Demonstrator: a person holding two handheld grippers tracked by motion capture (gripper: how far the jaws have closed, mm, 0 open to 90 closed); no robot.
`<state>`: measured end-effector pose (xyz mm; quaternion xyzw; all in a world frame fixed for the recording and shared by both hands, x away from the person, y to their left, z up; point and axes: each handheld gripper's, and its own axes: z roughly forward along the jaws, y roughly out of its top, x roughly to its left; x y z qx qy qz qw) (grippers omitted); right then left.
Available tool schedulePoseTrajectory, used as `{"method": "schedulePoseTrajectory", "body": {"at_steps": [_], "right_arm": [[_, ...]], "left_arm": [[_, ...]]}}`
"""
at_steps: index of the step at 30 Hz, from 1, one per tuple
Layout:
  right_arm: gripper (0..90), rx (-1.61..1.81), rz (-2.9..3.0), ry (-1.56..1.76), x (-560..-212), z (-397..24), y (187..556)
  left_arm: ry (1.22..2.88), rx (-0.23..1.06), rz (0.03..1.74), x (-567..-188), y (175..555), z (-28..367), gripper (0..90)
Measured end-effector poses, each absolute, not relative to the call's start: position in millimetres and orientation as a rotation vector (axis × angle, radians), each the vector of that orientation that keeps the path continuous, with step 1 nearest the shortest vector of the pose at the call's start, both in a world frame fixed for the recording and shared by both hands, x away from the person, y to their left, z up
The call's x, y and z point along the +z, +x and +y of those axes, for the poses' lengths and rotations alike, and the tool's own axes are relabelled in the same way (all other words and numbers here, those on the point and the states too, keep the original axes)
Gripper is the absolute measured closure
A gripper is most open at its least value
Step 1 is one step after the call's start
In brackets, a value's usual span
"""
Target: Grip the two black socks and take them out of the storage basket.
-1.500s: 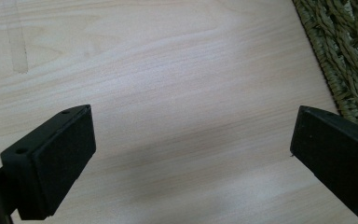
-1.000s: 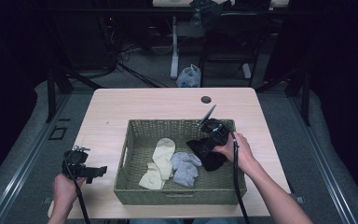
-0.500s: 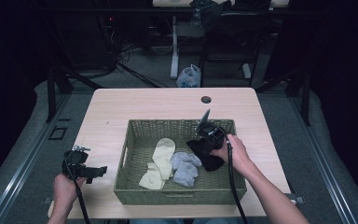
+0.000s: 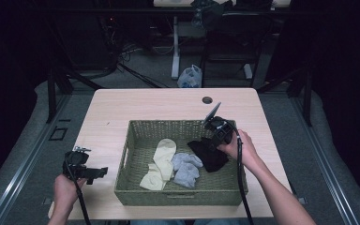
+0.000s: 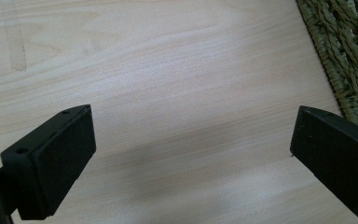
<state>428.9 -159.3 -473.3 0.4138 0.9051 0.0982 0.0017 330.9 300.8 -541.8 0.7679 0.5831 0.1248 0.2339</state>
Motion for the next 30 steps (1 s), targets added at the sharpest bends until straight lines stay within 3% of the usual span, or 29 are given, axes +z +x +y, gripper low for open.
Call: {"method": "schedulePoseTrajectory", "body": {"at_steps": [30], "right_arm": [[82.4,0.542,2.84,1.257,-410,-176,421]], "left_arm": [[2.11,0.34,1.605,-543,331,300,0.4]]}}
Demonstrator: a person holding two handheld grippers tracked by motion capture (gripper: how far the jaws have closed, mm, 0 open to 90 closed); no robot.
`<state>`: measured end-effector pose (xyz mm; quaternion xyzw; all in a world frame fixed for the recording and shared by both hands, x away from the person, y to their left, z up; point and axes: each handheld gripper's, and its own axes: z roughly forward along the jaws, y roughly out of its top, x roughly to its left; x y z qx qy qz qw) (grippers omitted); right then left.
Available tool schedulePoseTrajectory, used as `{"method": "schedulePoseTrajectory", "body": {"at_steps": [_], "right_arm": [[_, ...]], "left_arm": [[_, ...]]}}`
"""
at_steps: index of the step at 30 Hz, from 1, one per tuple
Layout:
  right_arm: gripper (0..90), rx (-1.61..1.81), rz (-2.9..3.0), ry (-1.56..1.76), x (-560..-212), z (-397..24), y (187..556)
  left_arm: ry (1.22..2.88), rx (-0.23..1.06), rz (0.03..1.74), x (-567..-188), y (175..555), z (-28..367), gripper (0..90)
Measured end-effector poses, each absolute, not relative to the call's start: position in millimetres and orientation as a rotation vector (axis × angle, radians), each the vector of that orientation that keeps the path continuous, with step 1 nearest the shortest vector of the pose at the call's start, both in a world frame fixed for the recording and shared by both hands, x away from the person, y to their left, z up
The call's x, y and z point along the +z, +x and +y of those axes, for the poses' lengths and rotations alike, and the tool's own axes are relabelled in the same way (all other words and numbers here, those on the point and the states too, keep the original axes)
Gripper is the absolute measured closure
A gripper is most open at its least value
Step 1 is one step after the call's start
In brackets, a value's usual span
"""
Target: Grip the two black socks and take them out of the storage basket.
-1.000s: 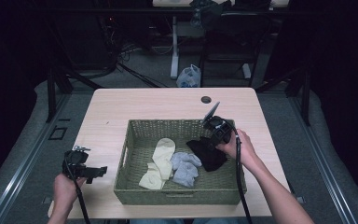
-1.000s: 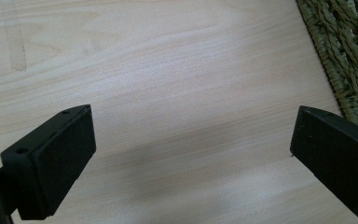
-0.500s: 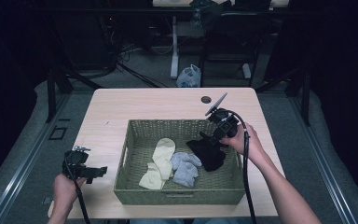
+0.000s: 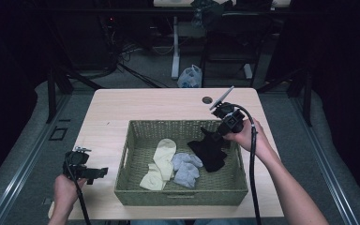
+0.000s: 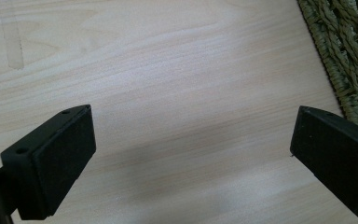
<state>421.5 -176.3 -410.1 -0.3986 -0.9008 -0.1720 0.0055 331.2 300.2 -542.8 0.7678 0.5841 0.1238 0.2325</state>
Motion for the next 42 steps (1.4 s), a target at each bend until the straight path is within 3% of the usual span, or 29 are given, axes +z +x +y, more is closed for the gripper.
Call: {"method": "schedulePoseTrajectory", "body": {"at_steps": [42], "right_arm": [[82.4,-0.637,-2.836,-1.233,-357,-183,423]], "left_arm": [[2.109,0.349,1.612,-543,331,300,0.4]]}}
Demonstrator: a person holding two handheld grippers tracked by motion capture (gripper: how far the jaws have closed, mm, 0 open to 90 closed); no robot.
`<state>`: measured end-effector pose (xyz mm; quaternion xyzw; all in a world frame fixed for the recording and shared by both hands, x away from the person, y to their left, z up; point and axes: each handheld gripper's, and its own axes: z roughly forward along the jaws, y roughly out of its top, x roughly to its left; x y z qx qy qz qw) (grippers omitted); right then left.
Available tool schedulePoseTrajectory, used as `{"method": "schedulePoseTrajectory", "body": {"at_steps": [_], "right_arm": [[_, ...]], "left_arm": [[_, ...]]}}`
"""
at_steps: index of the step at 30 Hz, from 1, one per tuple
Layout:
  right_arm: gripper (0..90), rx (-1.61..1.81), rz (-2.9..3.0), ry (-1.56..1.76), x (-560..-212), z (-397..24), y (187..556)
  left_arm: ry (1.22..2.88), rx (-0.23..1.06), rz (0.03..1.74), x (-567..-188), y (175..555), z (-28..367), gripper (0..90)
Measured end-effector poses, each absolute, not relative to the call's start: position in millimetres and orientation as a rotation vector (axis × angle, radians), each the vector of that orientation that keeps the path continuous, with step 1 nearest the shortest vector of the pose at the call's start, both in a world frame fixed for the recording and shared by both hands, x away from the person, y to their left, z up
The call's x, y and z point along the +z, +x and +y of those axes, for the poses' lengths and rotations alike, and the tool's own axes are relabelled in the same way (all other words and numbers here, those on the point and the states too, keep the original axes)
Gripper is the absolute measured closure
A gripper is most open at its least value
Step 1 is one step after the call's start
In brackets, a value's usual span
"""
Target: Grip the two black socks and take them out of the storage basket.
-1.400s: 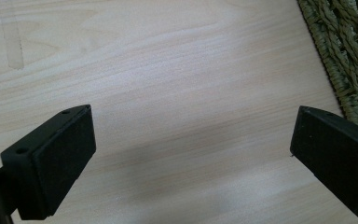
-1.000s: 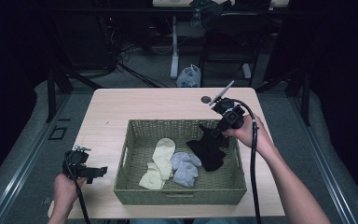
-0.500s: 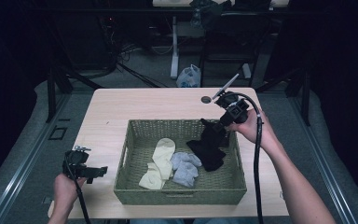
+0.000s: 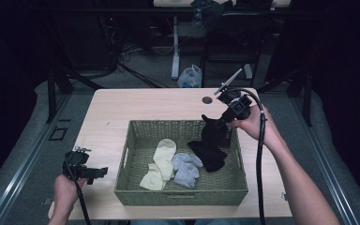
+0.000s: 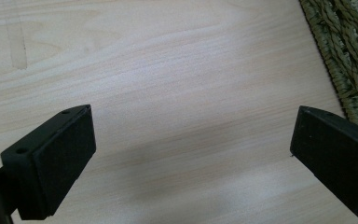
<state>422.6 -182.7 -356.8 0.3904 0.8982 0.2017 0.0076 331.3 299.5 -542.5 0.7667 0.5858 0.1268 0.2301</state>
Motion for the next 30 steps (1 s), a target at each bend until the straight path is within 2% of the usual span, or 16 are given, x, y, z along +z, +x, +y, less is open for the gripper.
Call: {"method": "schedulePoseTrajectory", "body": {"at_steps": [19,30], "right_arm": [[82.4,0.665,2.765,1.216,-325,-190,429],[82.4,0.681,2.695,1.271,-308,-222,430]], "left_arm": [[2.117,0.337,1.607,-543,332,299,0.4],[2.117,0.337,1.604,-543,333,299,0.4]]}}
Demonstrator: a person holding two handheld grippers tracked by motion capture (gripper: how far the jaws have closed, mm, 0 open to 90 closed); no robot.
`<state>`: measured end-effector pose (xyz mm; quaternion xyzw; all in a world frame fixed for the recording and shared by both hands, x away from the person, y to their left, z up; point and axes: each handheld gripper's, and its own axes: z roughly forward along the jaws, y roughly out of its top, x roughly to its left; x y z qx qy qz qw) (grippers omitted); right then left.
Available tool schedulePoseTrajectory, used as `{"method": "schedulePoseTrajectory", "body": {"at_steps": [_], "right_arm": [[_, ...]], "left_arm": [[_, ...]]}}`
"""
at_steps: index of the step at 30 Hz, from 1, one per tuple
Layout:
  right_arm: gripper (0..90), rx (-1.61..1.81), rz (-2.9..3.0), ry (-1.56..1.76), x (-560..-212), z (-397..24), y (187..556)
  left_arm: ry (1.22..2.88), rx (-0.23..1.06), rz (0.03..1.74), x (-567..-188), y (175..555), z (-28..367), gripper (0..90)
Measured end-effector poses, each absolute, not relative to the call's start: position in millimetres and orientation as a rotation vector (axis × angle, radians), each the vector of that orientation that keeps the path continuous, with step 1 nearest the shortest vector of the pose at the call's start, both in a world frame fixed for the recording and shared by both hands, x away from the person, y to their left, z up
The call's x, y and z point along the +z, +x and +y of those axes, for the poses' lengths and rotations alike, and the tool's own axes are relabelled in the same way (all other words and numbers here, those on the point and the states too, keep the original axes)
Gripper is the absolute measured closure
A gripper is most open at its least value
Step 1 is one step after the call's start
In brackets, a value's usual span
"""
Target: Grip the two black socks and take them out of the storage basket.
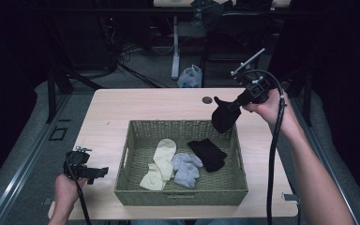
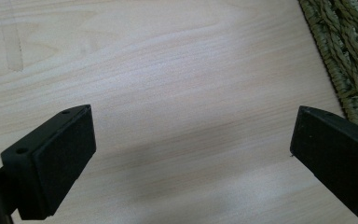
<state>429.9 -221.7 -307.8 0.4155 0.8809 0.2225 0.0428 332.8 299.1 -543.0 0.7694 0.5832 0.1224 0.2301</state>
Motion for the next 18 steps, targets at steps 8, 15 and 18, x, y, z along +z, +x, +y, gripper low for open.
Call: {"method": "schedulePoseTrajectory", "body": {"at_steps": [8,15,18], "right_arm": [[82.3,0.698,2.627,1.331,-300,-251,426],[82.4,0.711,2.577,1.375,-298,-275,422],[82.4,0.698,2.547,1.408,-299,-289,419]], "left_arm": [[2.12,0.339,1.603,-543,333,299,0.4],[2.125,0.334,1.604,-543,333,299,0.4],[2.124,0.335,1.605,-543,334,299,0.4]]}}
